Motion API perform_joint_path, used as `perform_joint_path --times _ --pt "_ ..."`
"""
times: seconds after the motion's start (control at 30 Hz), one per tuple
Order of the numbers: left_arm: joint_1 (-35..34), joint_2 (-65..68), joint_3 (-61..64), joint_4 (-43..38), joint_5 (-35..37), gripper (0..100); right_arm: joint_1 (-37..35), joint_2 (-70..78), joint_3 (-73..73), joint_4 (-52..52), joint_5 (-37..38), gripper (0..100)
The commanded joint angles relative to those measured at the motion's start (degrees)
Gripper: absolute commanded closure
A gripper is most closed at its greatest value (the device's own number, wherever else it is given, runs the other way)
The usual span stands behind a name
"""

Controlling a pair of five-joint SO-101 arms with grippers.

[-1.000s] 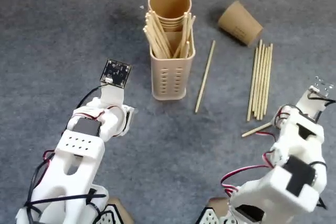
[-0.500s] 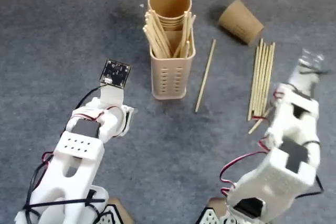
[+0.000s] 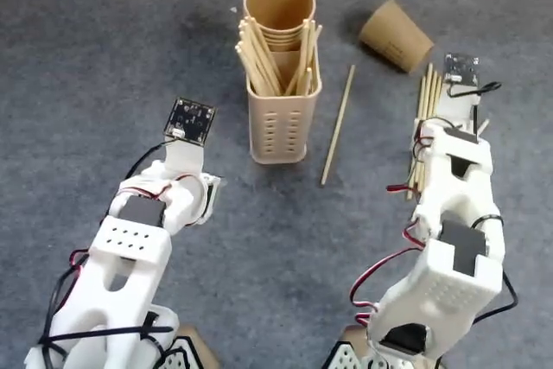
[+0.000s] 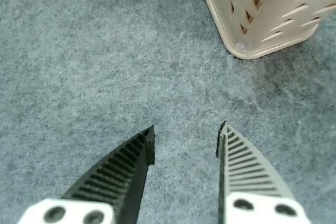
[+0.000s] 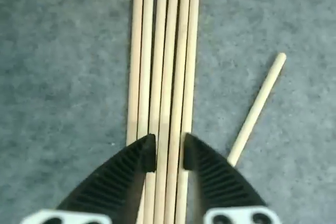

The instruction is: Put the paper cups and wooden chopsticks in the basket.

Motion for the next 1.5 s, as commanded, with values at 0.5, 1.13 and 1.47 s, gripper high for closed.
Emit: perform_joint_path --times 0.5,1.13,1.47 --pt "0.40 -1.27 -0.40 -0.97 -0.44 80 2.24 19.03 -11.47 -0.04 0.79 88.4" --pt "0.57 -1.27 -0.40 -0.97 -0.44 80 -7.96 -19.21 -29.23 18.68 -20.40 98.9" --pt "0.40 -1.27 -0.40 -0.97 -0.44 80 -25.36 -36.97 -15.25 -13.41 -20.92 99.3"
